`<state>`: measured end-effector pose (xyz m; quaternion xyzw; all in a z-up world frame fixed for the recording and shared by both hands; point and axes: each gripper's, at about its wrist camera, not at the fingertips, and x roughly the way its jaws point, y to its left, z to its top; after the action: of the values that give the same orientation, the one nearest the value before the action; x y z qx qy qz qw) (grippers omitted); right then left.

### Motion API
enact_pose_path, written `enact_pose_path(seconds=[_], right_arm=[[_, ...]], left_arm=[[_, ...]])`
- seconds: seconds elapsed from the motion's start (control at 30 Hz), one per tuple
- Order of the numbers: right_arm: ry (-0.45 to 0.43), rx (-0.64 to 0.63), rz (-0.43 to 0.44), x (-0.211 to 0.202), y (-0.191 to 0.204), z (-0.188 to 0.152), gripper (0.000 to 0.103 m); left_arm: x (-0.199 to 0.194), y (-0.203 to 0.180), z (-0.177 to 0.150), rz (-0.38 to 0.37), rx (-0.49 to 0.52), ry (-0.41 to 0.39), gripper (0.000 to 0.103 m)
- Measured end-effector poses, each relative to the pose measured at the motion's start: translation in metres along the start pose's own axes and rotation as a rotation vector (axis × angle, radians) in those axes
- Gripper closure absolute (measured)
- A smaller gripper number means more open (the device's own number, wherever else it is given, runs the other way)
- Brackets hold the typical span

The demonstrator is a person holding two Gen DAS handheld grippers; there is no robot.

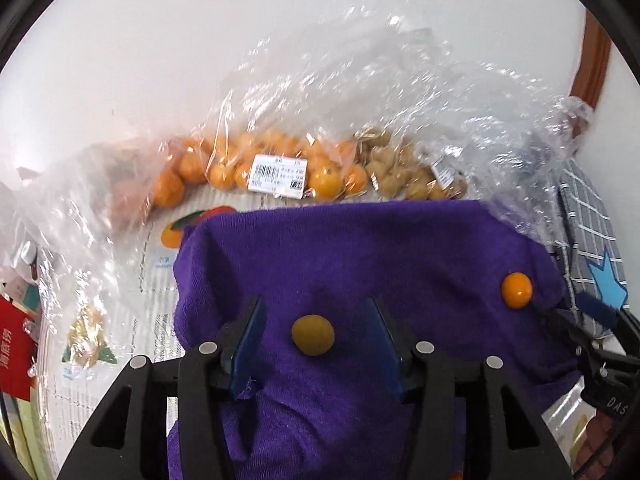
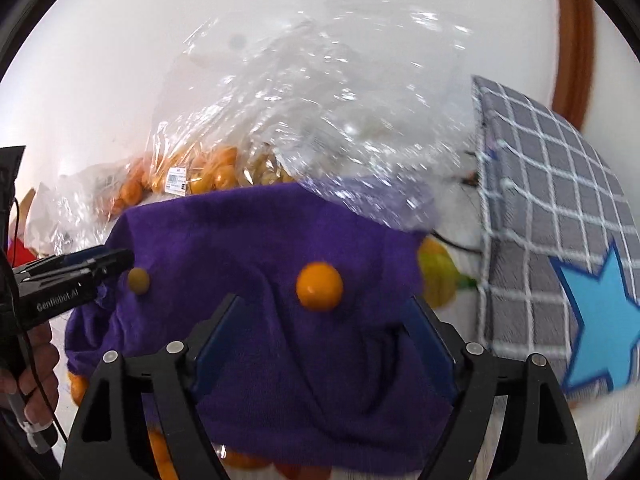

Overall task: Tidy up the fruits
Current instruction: 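Open the right gripper to drop the orange while the left gripper releases the yellow fruit, then grasp the small red fruit with the right gripper while the left gripper grasps a large orange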

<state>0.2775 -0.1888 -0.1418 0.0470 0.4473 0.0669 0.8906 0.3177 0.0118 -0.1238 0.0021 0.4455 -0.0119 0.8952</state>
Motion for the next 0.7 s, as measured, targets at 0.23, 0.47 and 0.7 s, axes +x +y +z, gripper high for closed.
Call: enact_pose_path(seconds=[0.23, 0.47, 0.7], right_arm=[[0.009, 0.038, -0.081, -0.041, -0.010, -0.023, 0.021], [-0.105, 0.060, -0.012, -0.102, -0.017, -0.044, 0.021], [-0.163, 0.026, 0.069, -0.129, -0.007, -0.075, 0.021]], left_arm=[[-0.035, -0.011, -0.002, -0.008, 0.028, -0.069, 0.051], [-0.072, -0.010, -0.022, -0.056, 0.015, -0.112, 0.048], [-0.091, 0.006, -0.072, 0.001, -0.016, -0.117, 0.048]])
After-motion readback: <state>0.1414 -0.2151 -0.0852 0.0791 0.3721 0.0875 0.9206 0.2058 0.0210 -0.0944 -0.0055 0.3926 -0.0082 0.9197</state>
